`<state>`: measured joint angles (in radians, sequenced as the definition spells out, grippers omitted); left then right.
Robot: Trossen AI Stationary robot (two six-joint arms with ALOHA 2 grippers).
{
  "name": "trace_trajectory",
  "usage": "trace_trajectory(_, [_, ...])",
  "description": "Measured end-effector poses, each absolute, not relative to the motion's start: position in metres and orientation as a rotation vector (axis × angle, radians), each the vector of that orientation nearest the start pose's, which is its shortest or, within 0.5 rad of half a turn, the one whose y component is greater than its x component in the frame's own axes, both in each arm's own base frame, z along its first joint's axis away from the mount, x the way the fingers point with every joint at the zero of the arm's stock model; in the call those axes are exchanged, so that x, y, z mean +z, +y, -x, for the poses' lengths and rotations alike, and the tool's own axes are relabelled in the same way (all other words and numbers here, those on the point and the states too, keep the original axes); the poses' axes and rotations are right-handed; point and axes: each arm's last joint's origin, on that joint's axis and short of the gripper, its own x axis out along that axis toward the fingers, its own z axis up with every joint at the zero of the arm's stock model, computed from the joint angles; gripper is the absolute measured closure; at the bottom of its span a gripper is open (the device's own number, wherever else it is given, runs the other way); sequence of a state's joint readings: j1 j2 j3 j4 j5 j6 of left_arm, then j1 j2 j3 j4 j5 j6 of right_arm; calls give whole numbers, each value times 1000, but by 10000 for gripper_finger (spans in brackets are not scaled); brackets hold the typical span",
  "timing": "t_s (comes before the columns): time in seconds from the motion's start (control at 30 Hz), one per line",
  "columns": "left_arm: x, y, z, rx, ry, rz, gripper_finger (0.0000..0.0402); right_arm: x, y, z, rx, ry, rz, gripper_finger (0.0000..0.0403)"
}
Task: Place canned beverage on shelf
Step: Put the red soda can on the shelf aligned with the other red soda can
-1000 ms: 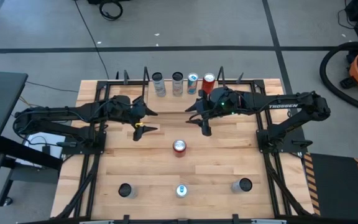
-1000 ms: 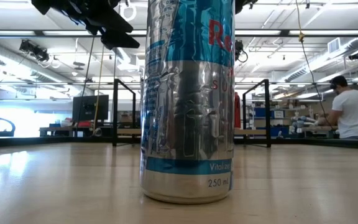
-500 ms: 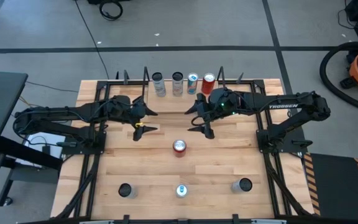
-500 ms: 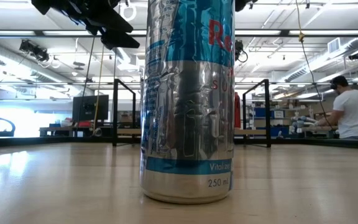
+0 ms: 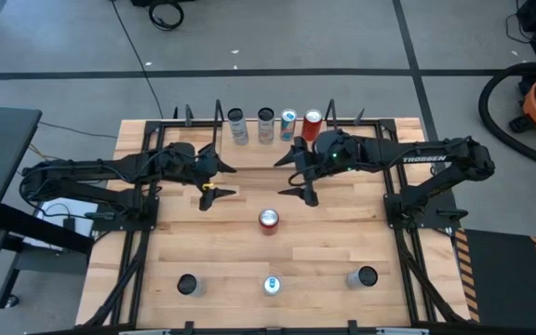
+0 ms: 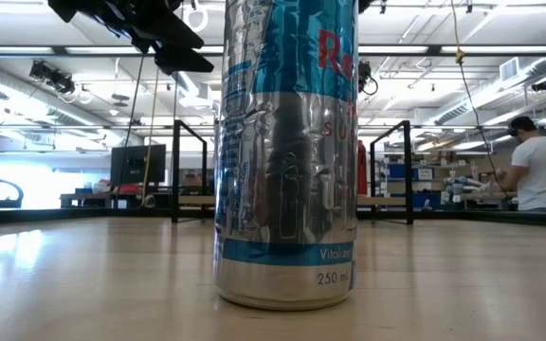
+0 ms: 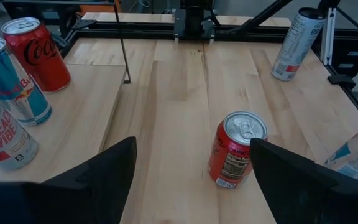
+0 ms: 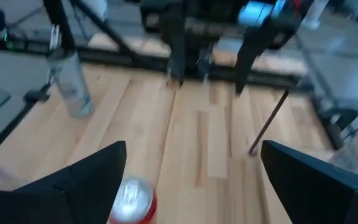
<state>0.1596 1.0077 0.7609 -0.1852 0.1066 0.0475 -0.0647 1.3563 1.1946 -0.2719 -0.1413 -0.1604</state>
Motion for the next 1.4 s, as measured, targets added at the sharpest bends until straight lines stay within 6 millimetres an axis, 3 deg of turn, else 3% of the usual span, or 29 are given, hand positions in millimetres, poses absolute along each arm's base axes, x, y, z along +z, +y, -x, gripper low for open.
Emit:
trace_trajectory(0.17, [285, 32, -217, 42, 429, 10, 88, 347, -14, -305, 95, 356, 99, 20])
trace_trajectory(0.53, [285, 32, -217, 42, 428, 10, 88, 343, -6, -308, 251, 361, 43, 21])
trace_trajectory(1.03, [285, 32, -217, 42, 429, 11, 88, 282, -2, -350, 277, 551, 16, 21])
trace_trajectory(1.4, [284, 32, -217, 39, 431, -3, 88, 258, -2, -361, 248, 640, -92, 21])
